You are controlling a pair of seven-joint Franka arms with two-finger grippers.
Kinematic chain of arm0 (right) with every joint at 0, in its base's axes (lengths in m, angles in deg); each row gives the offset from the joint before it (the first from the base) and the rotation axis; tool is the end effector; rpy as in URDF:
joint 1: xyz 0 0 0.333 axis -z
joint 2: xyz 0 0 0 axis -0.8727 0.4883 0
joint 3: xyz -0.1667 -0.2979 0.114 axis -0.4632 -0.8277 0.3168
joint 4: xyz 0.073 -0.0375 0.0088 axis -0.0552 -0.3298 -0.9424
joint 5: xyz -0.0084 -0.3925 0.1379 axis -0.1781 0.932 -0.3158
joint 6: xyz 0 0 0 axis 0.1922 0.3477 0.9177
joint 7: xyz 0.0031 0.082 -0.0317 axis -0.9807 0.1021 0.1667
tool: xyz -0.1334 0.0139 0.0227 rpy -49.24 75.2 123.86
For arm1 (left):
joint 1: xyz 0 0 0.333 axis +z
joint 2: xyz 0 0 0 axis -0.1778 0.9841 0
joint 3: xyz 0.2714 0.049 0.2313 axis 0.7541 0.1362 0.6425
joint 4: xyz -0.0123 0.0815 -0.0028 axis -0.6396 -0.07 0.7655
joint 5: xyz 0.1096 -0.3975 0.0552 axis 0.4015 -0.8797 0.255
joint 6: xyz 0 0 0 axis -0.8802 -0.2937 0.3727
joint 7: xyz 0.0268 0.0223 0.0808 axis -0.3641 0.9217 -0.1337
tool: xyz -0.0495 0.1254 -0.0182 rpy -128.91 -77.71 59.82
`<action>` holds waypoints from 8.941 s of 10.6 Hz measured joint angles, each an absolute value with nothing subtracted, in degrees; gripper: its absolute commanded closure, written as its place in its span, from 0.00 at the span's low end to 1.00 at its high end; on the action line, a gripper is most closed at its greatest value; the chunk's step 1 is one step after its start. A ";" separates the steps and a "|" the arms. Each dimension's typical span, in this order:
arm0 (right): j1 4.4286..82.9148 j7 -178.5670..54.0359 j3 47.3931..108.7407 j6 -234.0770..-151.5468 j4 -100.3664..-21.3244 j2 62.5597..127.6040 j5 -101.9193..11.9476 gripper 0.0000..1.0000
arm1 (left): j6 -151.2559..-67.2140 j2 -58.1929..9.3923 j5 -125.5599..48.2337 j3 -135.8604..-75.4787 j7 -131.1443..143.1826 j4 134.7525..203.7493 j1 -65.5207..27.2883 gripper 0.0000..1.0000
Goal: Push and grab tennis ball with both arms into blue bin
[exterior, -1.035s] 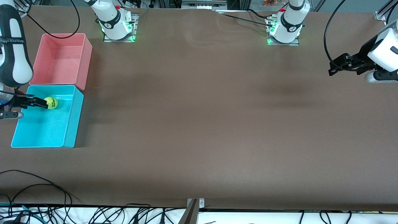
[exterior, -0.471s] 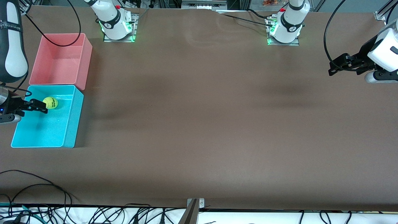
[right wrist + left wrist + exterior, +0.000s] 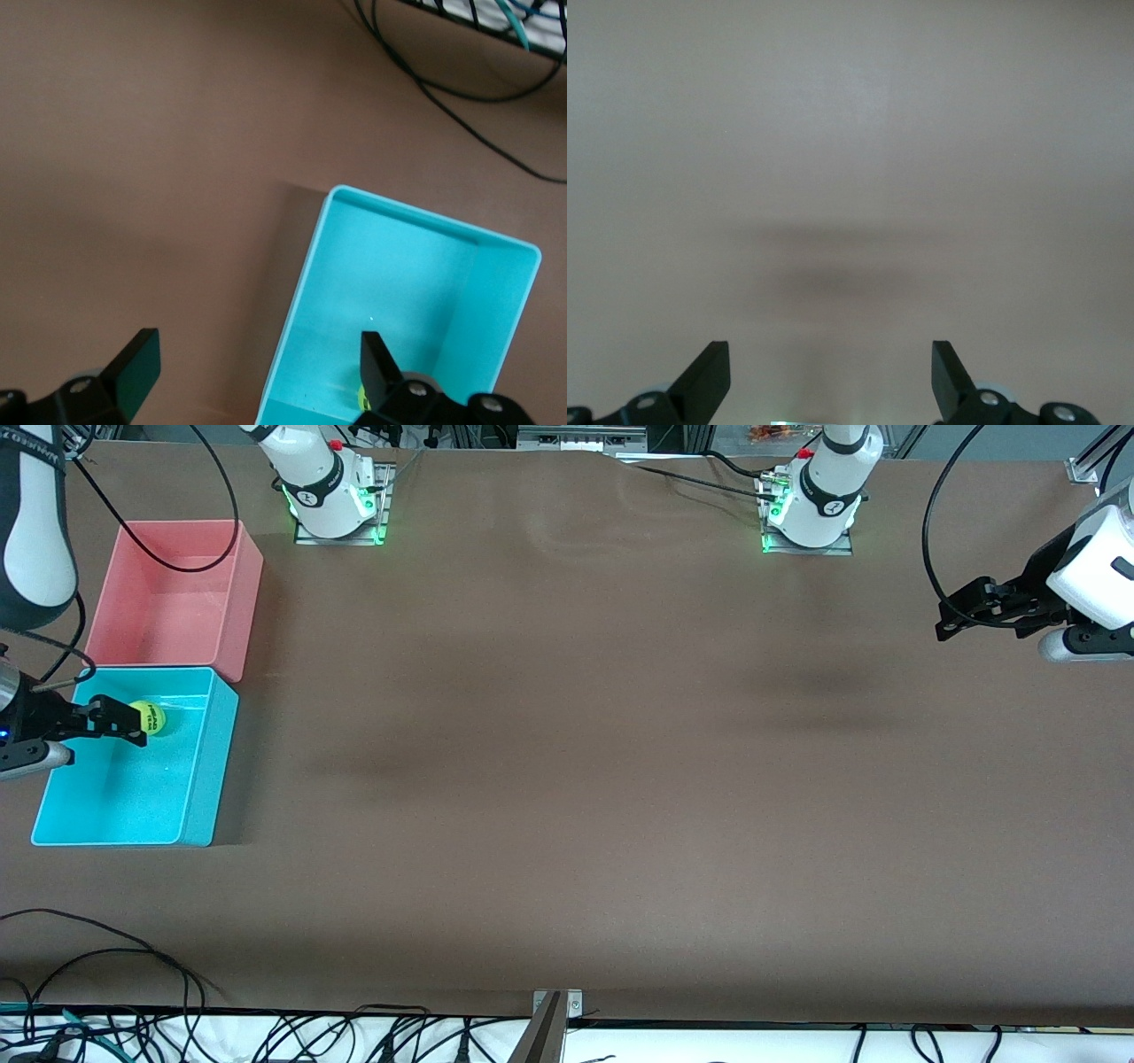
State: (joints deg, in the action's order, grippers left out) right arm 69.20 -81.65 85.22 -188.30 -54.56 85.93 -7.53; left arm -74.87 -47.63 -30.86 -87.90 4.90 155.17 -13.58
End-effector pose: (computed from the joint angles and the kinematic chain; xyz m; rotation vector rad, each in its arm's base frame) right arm 0.6758 -0.0824 0.4920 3.0825 0.4826 0.1037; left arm 0.5753 -0.0413 0.6434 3.1248 0.0999 -0.1477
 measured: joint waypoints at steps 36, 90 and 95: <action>64.24 -75.53 85.23 -179.18 -58.02 73.24 -9.34 0.00 | -74.34 -47.58 -30.92 -88.43 4.90 154.87 -14.11 0.00; 64.36 -60.50 83.95 -175.96 -57.68 73.16 -10.11 0.00 | -73.33 -47.58 -30.93 -88.48 4.89 154.77 -14.07 0.00; 64.36 -60.37 83.95 -175.96 -57.68 73.19 -10.11 0.00 | -73.33 -47.58 -30.93 -88.62 4.89 154.77 -14.15 0.00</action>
State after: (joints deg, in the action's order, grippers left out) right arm 64.36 -60.37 83.95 -175.96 -57.68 73.19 -10.11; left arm -73.33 -47.58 -30.93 -88.62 4.89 154.77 -14.15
